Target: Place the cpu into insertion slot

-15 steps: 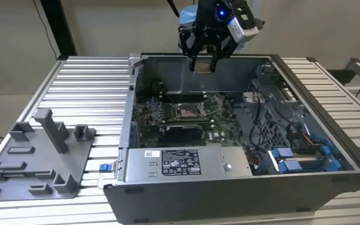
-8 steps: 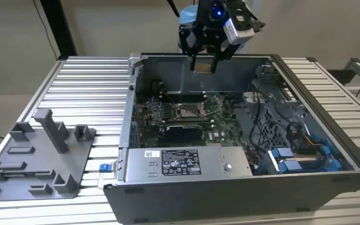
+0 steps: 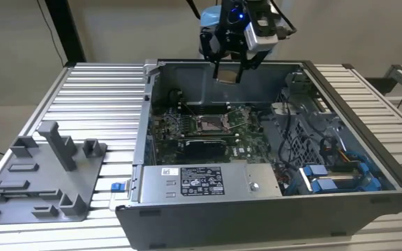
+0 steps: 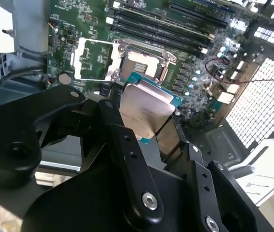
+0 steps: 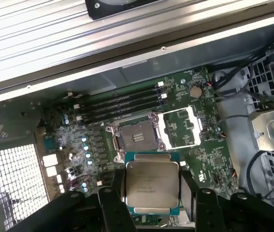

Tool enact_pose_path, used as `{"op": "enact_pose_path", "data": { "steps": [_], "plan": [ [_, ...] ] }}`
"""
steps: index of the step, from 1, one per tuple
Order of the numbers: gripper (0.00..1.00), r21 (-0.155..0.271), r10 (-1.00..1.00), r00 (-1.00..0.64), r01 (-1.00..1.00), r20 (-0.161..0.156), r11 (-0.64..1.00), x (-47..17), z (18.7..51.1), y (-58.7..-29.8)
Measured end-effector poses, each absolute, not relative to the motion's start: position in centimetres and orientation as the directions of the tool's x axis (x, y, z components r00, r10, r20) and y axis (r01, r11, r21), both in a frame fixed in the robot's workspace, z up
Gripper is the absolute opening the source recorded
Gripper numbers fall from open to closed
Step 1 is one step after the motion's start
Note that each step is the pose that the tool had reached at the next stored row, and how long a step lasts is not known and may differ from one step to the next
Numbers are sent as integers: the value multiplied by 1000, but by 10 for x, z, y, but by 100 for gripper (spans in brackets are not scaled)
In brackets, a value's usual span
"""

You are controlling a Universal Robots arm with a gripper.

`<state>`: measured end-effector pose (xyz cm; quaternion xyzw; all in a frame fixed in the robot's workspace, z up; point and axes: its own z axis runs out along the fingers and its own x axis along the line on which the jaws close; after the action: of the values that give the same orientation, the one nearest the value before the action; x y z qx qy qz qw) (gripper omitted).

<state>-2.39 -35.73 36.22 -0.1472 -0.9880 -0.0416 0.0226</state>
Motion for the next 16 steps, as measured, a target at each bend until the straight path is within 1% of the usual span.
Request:
{"op": "enact_pose_path", "data": {
  "steps": [16],
  "plan": [
    [0, 76, 459, -887, 462, 57, 884, -24, 351, -356]
  ]
}}
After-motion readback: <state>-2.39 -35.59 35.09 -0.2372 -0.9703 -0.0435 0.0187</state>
